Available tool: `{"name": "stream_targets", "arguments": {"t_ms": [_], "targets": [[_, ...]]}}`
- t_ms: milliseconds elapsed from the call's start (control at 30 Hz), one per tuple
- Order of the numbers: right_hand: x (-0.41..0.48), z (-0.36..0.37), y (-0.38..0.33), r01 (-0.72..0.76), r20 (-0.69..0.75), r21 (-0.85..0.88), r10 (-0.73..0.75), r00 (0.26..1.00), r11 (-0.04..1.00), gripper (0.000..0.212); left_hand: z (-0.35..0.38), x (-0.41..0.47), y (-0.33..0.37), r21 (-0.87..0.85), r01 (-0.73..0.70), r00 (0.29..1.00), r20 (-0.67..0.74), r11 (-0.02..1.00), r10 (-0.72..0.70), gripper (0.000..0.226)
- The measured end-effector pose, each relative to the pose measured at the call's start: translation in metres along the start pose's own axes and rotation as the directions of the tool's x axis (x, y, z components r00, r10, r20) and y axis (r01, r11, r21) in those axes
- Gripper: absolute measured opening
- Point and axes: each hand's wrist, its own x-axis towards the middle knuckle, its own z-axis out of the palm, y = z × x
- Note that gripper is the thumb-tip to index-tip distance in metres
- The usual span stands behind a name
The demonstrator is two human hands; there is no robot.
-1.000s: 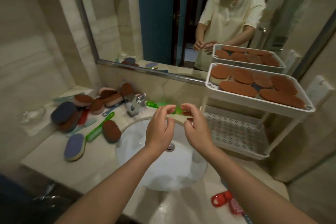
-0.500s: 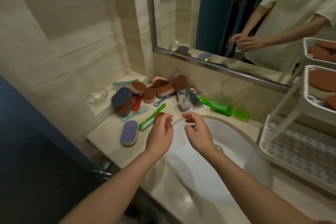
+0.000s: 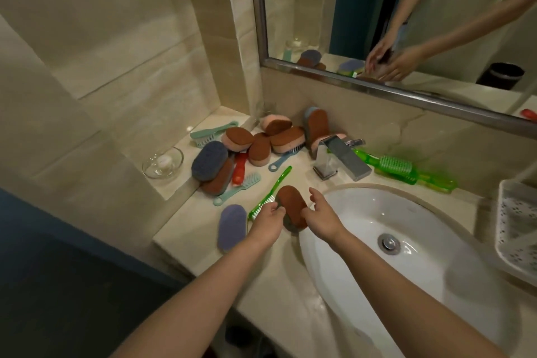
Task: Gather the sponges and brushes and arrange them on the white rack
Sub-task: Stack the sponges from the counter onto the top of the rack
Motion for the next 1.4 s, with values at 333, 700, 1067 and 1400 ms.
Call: {"name": "stream_targets", "arguments": {"t_ms": [333,700,1067,1400], "targets": [[0.024,0.018,0.004,-0.147,0.002,0.102,0.147,0.989,0.984,0.066,-0.004,0.031,0.001,-0.048,0.167,0.979,0.128,0.985,-0.160,0.024],[0.027,0.036,-0.044,0.041,-0.211,0.178,-0.003,0.978,0.983,0.016,-0.028,0.041,0.009,-0.192,-0.071,0.997,-0.045,0.979,0.063,0.027],[0.080,0.079,-0.120,0.088,-0.047,0.371,-0.076,0.996,0.924,0.005,-0.126,0.071,0.036,-0.348,-0.234,0.942,-0.314,0.908,0.122,0.028],[0.154,0.105,-0.150,-0.173,0.179,0.424,0.104,0.978,0.889,0.057,-0.173,0.104,0.033,-0.314,-0.301,0.867,-0.483,0.901,0.122,0.025]]}}
